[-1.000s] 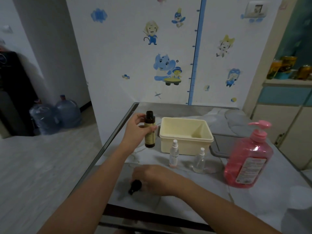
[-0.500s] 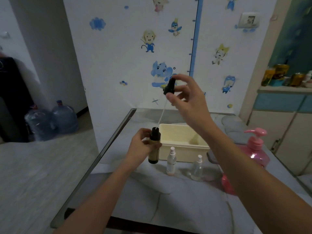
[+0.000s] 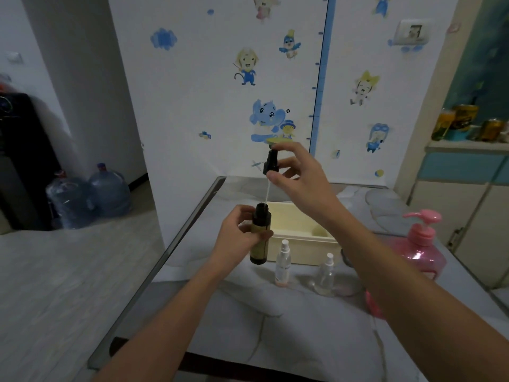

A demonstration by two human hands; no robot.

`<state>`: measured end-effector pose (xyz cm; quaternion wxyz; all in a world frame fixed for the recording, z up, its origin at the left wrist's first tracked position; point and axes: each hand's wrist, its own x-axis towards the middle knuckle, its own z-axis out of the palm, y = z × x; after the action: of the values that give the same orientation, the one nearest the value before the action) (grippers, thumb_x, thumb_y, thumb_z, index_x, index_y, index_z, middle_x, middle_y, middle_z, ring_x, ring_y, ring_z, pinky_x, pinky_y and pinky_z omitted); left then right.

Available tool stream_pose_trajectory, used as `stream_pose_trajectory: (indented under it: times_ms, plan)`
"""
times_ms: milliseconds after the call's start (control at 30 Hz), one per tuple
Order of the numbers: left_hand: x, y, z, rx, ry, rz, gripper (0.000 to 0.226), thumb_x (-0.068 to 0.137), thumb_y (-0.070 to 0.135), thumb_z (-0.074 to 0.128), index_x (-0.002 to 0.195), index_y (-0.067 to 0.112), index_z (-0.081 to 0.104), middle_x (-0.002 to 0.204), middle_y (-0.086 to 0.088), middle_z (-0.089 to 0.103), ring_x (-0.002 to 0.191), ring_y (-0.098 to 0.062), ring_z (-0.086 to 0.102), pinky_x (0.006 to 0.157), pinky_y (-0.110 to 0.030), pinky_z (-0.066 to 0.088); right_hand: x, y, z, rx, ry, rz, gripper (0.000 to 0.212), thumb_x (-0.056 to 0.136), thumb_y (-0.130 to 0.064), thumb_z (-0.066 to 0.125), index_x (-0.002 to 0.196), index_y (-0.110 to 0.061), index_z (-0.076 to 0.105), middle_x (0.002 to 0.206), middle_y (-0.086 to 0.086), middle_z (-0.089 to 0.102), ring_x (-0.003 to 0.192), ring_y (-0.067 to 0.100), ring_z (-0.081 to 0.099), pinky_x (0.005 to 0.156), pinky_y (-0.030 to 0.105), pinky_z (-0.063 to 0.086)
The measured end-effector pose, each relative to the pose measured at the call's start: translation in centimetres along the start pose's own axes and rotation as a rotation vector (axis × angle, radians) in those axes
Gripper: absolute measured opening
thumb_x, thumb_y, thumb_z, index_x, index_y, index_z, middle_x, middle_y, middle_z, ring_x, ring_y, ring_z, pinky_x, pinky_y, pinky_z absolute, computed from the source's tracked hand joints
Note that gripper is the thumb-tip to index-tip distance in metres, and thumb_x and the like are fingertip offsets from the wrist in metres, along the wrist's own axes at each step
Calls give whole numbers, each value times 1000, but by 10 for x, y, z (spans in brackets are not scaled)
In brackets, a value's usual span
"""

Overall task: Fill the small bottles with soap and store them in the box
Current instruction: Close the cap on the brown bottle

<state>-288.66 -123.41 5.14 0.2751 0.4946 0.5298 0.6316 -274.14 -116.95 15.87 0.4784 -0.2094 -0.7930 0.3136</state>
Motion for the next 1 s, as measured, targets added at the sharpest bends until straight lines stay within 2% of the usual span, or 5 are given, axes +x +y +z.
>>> stream_pose_trajectory:
  times_ms: [233, 500, 667, 800, 1000]
  plan:
    - [1, 2, 0, -13, -18, 8, 45, 67, 12, 84, 103, 24, 59, 101, 9, 68, 92, -16, 67, 74, -27, 56, -13, 13, 6, -43, -172, 70, 34, 85, -18, 69, 111, -33, 52, 91, -4, 70, 76, 15, 62, 63, 7, 46]
    - [2, 3, 4, -40, -29, 9, 43, 68, 10, 83, 101, 24, 60, 101, 2, 69, 92, -18, 68, 77, -33, 59, -14, 19, 3, -113, -312, 134, 34, 83, -19, 70, 107, -32, 49, 87, 1, 70, 77, 21, 66, 74, 32, 55]
    - [0, -1, 6, -22, -56, 8, 43, 66, 7, 83, 98, 23, 61, 97, 0, 70, 84, -12, 68, 73, -29, 57, -5, 18, -1, -369, -381, 151, 27, 78, -37, 75, 96, -24, 61, 84, -2, 65, 75, 16, 61, 66, 29, 51]
    - [-3, -8, 10, 2, -83, -2, 39, 61, 9, 81, 90, 26, 61, 89, 0, 71, 84, -18, 69, 75, -39, 60, 0, 14, 4, -707, -437, 194, 50, 70, -62, 71, 84, -16, 58, 80, 0, 61, 70, 18, 56, 60, 34, 45]
    - [-1, -4, 10, 22, -47, -10, 44, 60, 9, 86, 93, 26, 62, 89, 9, 71, 78, -9, 69, 64, -21, 54, 14, -4, -10, -682, -695, 121, 35, 78, -22, 75, 111, -24, 63, 106, -4, 58, 93, 16, 57, 74, 26, 46]
